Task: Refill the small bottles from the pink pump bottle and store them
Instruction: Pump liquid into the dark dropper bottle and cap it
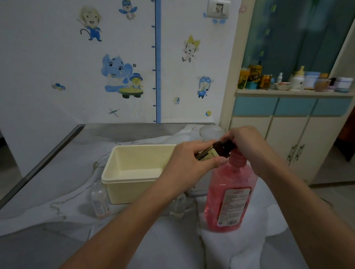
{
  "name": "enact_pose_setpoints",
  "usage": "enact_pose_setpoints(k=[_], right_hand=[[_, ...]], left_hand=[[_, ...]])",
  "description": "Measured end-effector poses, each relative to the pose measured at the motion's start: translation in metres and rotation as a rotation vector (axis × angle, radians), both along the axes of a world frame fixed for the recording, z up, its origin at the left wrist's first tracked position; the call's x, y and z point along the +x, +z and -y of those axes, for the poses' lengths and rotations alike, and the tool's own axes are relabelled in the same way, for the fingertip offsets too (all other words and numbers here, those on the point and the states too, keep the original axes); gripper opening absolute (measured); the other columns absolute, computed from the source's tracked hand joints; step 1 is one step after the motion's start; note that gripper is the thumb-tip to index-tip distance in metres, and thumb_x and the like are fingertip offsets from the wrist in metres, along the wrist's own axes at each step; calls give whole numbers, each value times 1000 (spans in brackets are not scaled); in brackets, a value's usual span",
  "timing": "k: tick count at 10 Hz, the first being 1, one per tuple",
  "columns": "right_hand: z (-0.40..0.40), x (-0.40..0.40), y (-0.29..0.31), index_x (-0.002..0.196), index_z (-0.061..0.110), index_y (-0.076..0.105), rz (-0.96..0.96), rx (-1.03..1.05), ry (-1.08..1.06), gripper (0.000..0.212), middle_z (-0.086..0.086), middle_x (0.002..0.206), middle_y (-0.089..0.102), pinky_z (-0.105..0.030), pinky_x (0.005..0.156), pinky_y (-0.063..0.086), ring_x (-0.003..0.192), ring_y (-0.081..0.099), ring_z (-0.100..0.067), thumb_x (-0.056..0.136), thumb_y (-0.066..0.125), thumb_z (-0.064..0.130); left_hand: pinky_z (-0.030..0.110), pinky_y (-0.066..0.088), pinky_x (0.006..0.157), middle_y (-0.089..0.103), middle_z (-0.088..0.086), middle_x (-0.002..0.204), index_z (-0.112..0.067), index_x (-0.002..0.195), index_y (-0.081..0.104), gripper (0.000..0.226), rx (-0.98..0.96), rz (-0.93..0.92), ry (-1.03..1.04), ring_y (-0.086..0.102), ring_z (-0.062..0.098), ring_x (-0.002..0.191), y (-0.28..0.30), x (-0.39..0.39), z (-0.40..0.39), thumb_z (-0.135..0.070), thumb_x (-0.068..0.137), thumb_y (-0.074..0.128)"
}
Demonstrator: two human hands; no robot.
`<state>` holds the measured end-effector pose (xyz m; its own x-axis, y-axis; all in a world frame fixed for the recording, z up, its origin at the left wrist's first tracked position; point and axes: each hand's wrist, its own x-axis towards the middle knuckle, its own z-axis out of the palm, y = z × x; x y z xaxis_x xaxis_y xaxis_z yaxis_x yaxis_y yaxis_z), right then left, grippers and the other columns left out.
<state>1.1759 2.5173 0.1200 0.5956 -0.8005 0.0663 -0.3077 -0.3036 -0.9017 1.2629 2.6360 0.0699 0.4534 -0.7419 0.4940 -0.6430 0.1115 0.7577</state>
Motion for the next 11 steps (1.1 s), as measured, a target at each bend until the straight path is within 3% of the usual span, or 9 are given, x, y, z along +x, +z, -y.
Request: enact_pose_setpoints(k=[1, 2, 3, 4, 5, 6, 7, 8, 11], right_hand=[[1, 3, -3, 105, 19, 67, -296, -321, 22, 25, -7, 104, 69, -15, 68, 45, 82, 65, -9, 84, 55, 17], [-10, 2, 4, 121, 29, 61, -339, -461, -25, 40, 2, 115, 67, -23, 92, 41, 109, 59, -17, 82, 64, 17], [-7, 1, 3, 119, 23, 62, -412, -411, 27, 37, 1, 102, 70, -23, 79, 45, 93, 65, -11, 83, 60, 16], [1, -3, -1, 85, 8, 68, -107, -217, 47, 22, 7, 49, 59, -15, 41, 40, 35, 50, 0, 80, 47, 13], [4, -8, 0, 70, 11, 63, -128, -220, 110, 21, 15, 33, 49, -13, 33, 35, 26, 42, 1, 79, 44, 12], [1, -10, 0, 83, 6, 67, -373, -550, 83, 22, 12, 39, 56, -14, 39, 38, 33, 47, 1, 81, 45, 11], [-1, -3, -3, 108, 17, 68, -571, -789, 95, 31, 1, 90, 73, -24, 75, 47, 83, 64, -13, 80, 56, 10], [-3, -1, -2, 113, 20, 66, -605, -859, 34, 34, -4, 106, 70, -26, 92, 44, 103, 62, -20, 82, 58, 10], [8, 1, 2, 97, 18, 72, -612, -953, 109, 30, -3, 82, 71, -26, 72, 46, 80, 65, -20, 72, 59, 7]], left_hand=[[26, 47, 65, 69, 0, 84, -31, 112, 70, 37, 5, 10, 3, 61, 14, 76, -5, 2, 3, -37, 76, 76], [21, 46, 65, 69, -1, 86, -30, 113, 70, 37, 6, -18, 1, 61, 12, 77, -9, 1, 2, -35, 77, 77], [22, 46, 64, 70, -1, 85, -31, 113, 70, 36, 11, -34, -5, 61, 11, 75, -8, 0, 1, -35, 77, 76], [20, 44, 61, 70, -2, 83, -32, 112, 70, 35, -1, -59, -36, 57, 6, 68, -2, 0, -1, -35, 78, 75], [25, 48, 64, 72, 0, 88, -34, 111, 70, 34, -9, -80, -41, 62, 11, 73, 0, 0, -1, -35, 78, 76], [21, 45, 62, 71, 3, 85, -33, 112, 70, 35, -21, -108, -65, 55, 3, 67, -3, 0, 0, -34, 78, 75], [19, 46, 64, 74, 0, 88, -31, 113, 70, 37, -13, -166, -75, 57, 2, 69, -8, 1, 1, -32, 77, 77], [18, 47, 63, 75, 3, 90, -30, 114, 70, 38, -2, -209, -74, 58, 4, 70, -8, 0, 0, -30, 77, 77], [14, 46, 58, 75, 5, 89, -34, 112, 69, 36, -2, -210, -71, 57, 2, 65, 4, -4, -5, -31, 77, 77]])
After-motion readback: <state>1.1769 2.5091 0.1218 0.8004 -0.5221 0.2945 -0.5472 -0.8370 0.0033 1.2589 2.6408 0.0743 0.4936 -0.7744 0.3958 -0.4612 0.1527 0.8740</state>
